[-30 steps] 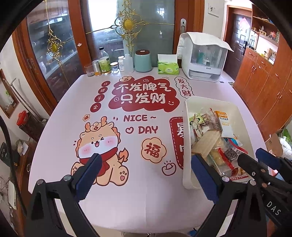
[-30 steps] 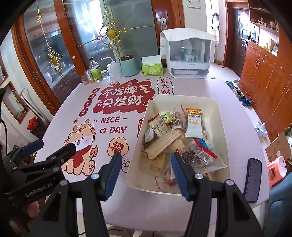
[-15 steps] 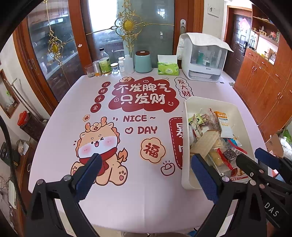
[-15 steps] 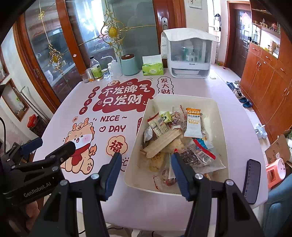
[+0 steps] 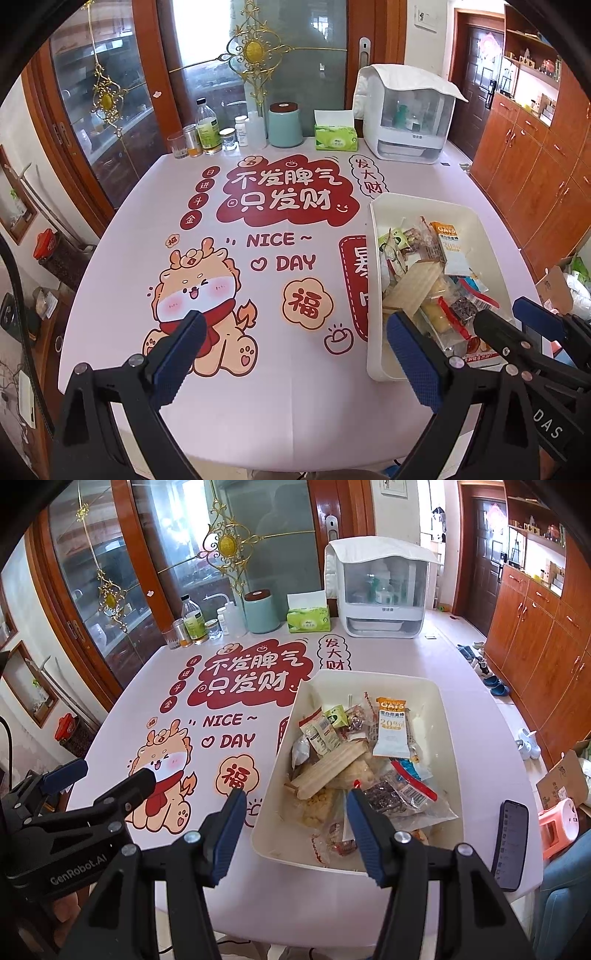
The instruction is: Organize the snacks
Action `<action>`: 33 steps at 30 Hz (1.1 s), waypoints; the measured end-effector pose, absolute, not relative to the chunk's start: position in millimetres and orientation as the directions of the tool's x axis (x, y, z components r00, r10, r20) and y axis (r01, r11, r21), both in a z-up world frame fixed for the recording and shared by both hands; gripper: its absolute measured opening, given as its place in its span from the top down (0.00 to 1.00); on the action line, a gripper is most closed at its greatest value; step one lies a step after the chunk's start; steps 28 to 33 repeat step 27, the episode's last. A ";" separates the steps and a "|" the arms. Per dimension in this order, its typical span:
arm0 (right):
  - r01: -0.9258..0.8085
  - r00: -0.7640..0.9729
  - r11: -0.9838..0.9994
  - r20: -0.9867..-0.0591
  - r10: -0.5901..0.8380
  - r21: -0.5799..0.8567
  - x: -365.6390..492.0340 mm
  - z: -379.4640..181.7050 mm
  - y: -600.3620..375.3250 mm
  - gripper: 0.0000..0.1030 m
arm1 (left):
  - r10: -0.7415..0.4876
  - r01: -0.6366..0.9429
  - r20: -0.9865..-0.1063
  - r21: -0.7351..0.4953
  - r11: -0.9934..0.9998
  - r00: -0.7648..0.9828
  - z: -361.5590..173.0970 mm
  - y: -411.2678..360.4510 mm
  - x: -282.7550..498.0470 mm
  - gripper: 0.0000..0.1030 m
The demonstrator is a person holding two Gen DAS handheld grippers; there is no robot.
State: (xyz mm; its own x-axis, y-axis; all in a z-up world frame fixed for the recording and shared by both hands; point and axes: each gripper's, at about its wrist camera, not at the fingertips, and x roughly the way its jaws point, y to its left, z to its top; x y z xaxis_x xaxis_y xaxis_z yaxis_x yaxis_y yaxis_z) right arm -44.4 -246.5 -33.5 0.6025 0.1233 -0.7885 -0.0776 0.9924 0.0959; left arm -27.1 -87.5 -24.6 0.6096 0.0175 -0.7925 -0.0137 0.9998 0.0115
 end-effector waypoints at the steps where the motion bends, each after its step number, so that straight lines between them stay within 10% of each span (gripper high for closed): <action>1: -0.078 0.602 0.992 -0.789 0.124 0.097 -44.6 -34.4 -246.3 0.45 | 0.019 -0.015 -0.792 0.012 1.000 0.610 -24.6 -87.9 -27.1 0.05; 33: -0.076 0.598 0.992 -0.792 0.124 0.098 -49.4 -36.5 -240.4 0.45 | 0.015 -0.014 -0.797 0.009 1.000 0.604 -26.4 -81.1 -32.4 0.05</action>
